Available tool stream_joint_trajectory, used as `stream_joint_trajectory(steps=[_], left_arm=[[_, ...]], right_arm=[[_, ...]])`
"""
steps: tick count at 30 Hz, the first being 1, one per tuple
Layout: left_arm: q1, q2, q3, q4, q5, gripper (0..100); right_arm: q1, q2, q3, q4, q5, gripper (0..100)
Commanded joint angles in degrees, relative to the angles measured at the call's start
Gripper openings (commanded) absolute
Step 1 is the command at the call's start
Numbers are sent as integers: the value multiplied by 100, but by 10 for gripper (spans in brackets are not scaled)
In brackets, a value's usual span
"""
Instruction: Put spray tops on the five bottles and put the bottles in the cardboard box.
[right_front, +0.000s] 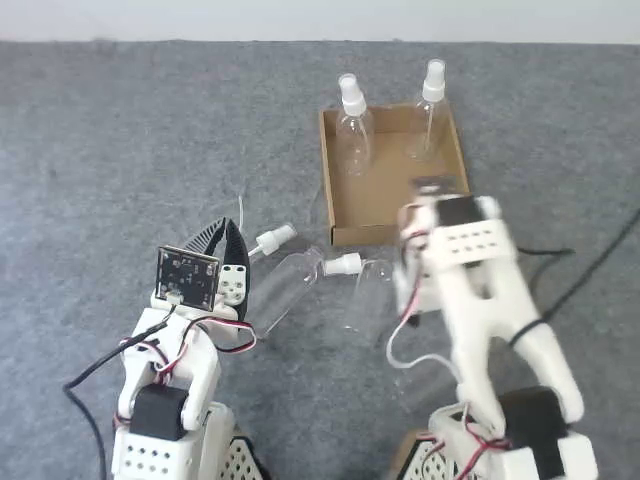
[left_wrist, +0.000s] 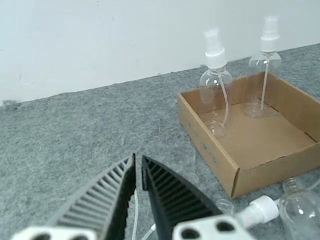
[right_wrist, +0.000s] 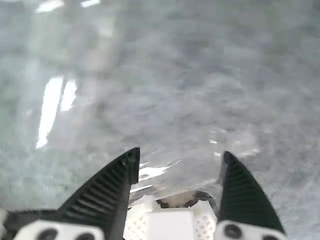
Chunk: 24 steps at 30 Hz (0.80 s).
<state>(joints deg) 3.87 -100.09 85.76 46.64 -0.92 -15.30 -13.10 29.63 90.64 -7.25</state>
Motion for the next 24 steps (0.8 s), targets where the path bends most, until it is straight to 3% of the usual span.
stream_joint_trajectory(steps=[1, 11, 17, 20, 24], left_arm=[[-9, -35, -31, -176, -35, 12], [-9, -35, -31, -185, -44, 12], [-9, -35, -31, -185, -44, 12], [-9, -35, -31, -185, -44, 12], [-9, -35, -31, -185, -44, 12]], right_arm=[[-1042, -40, 53, 66, -70, 171], [-2281, -1095, 642, -13, -88, 168], [-2615, -1938, 1204, 154, 844, 170], [-2756, -1868, 1187, 154, 862, 170], [-3459, -1719, 1310, 136, 888, 170]])
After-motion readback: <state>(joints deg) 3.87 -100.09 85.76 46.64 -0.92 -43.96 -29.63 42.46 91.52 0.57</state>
